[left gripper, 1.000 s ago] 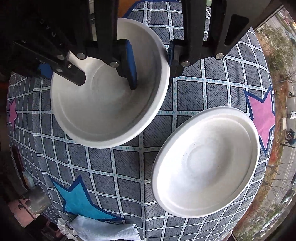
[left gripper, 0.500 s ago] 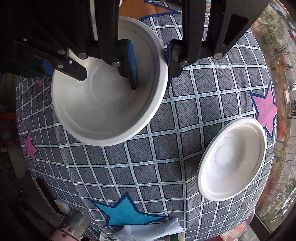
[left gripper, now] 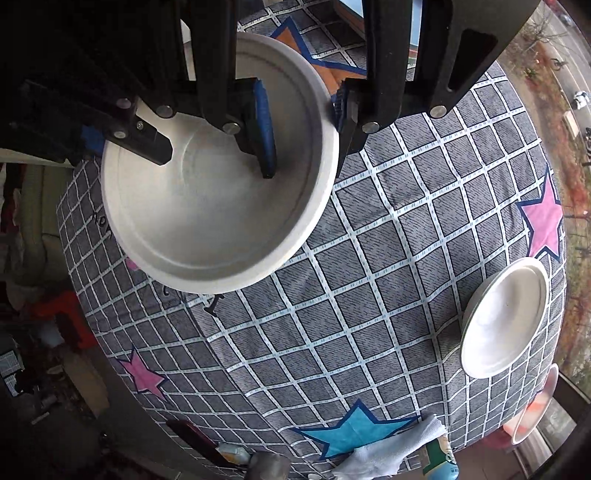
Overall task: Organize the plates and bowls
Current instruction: 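Grasp another white paper bowl with the right tool and lift it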
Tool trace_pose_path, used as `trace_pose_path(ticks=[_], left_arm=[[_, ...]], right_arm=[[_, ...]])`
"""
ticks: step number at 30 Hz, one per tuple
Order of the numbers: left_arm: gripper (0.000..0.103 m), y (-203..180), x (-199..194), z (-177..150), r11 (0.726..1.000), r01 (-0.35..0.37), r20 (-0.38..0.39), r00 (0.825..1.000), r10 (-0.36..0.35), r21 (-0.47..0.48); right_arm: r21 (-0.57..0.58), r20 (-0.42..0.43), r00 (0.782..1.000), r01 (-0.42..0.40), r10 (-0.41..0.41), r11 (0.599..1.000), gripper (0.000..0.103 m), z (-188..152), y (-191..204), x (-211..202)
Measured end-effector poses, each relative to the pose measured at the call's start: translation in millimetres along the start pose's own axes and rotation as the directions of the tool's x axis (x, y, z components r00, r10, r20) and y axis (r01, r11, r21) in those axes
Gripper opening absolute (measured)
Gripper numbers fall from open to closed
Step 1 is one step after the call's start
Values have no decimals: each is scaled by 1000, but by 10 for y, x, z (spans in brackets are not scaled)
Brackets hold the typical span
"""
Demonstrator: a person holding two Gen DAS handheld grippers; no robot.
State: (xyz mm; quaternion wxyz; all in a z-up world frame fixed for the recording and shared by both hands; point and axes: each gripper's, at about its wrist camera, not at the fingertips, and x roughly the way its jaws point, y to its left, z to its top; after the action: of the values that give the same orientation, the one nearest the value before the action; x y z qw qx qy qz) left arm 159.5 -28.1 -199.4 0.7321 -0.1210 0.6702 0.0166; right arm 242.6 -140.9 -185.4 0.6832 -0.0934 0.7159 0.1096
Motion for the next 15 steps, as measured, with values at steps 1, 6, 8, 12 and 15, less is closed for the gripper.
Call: trace_pose_path(ticks=[1,6,8,12,15], left_arm=[[29,-42,7,-47,1000,-1,-7,1000,1,22],[29,-187,154,-242,996,7,-61,998,-1,89],[29,-216,195,-279,994,8,-71,997,-1,107],[56,-278,220,-334,989,-27,-83,996,40,144],[68,-228,105,-366,987,-58,-57,996,67,147]], right_arm=[[10,-5,1000,4,-4,1000,20,-105,0,-1],[66,-43,999,11,-8,998,20,-386,-217,76],[88,-44,999,17,-13,996,21,-449,-246,142],[99,-42,999,22,-18,995,20,-598,-385,188],[90,-55,996,70,-65,993,36,-672,-382,240]])
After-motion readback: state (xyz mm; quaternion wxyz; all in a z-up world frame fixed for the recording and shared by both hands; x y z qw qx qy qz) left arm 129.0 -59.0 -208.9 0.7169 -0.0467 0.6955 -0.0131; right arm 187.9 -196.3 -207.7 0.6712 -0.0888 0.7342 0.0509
